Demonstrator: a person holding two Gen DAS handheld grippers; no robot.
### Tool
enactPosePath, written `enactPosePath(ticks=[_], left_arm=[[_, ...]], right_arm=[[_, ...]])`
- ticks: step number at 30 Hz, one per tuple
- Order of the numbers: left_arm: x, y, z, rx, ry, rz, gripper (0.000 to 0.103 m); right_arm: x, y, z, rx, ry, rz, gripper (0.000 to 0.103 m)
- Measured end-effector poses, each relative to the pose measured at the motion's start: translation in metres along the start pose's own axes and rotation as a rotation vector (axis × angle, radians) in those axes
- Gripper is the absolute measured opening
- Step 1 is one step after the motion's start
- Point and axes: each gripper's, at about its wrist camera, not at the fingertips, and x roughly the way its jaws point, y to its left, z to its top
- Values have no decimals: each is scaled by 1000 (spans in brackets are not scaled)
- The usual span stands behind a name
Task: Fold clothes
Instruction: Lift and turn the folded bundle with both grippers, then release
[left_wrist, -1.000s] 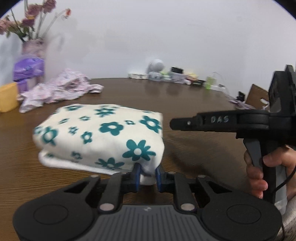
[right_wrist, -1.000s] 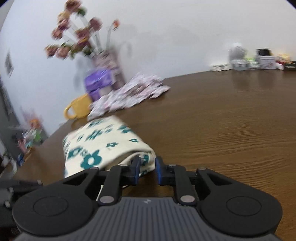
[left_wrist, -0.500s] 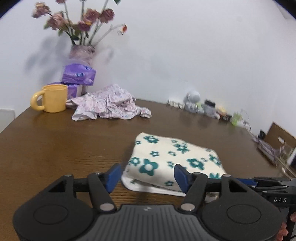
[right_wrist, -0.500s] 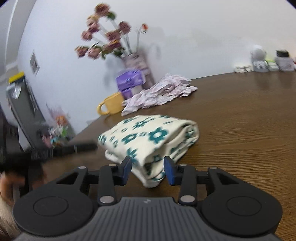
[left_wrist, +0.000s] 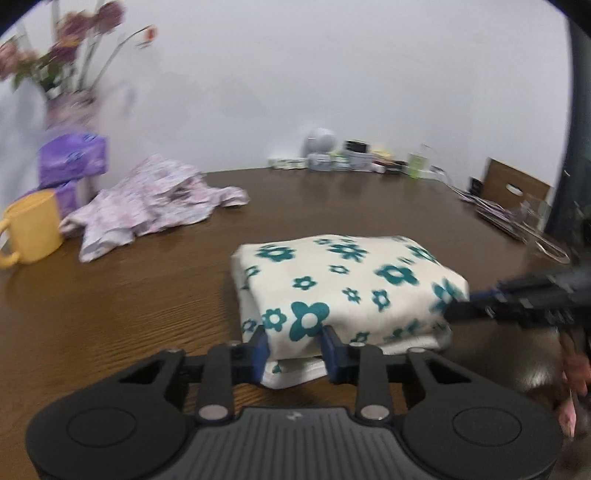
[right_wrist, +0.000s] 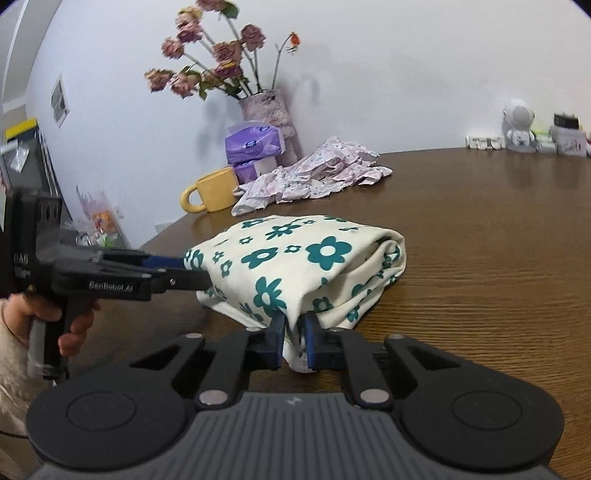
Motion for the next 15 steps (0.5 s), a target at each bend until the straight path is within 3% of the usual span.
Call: enactPosePath(ticks=[1, 7, 15], left_arm=[[0, -4, -1, 17, 5, -8, 22], [-1, -48, -9, 42, 23, -97, 20], [25, -121, 3, 84, 13, -123, 20]], right_arm=[[0, -3, 1, 7, -3, -6, 8], [-3, -39, 11, 84, -28, -66, 8], [-19, -75, 17, 150, -114, -183, 11]])
